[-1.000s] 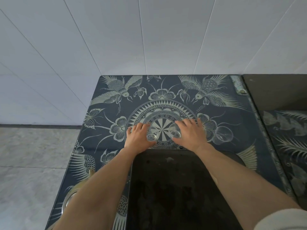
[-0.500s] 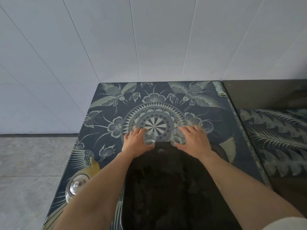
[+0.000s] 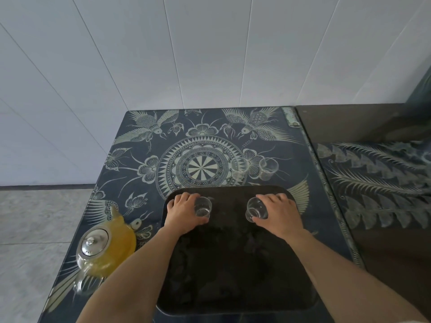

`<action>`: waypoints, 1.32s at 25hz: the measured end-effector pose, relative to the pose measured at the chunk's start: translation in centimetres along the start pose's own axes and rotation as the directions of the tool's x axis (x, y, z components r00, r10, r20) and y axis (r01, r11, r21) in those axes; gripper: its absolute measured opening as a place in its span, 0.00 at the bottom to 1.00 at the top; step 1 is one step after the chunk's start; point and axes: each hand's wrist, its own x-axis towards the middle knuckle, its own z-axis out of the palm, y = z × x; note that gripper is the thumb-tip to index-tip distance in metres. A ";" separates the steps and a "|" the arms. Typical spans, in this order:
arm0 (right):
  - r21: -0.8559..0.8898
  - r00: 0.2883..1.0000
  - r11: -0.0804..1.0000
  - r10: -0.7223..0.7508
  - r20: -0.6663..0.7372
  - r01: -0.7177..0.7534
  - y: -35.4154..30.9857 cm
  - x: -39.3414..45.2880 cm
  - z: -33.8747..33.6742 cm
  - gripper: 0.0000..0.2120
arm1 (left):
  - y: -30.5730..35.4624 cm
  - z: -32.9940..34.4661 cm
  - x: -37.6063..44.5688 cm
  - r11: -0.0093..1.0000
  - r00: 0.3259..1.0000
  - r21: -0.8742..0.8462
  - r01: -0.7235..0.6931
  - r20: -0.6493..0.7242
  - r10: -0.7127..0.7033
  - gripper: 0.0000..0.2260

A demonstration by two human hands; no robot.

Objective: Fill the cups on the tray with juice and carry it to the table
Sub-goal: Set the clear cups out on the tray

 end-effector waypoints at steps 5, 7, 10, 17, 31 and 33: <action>0.027 1.000 1.000 -0.011 0.025 0.011 0.6 -0.8 0.7 0.36 | 0.4 1.1 -0.9 0.999 0.999 0.019 0.031 0.016 -0.031 0.40; 0.041 0.999 0.999 -0.019 0.030 0.018 0.8 -0.8 0.8 0.36 | 0.6 1.1 -0.9 0.999 0.999 0.022 0.040 0.014 -0.040 0.41; 0.046 0.999 0.999 -0.025 0.047 0.023 1.0 -0.7 1.1 0.36 | 0.7 1.0 -0.9 0.998 0.998 0.031 0.052 0.015 -0.053 0.43; 0.076 0.996 0.996 -0.047 0.075 0.041 1.7 0.2 0.4 0.43 | 1.5 -0.5 -0.1 0.999 0.996 0.007 0.034 0.088 -0.035 0.53; -0.001 0.999 1.000 0.025 -0.048 -0.025 5.4 7.5 -3.2 0.40 | 6.9 -1.2 8.3 0.998 0.997 0.002 -0.066 0.041 0.066 0.49; 0.004 0.998 0.999 0.038 -0.048 -0.038 5.9 9.1 -3.4 0.41 | 7.7 -1.1 9.7 0.997 0.996 0.005 -0.079 0.043 0.078 0.49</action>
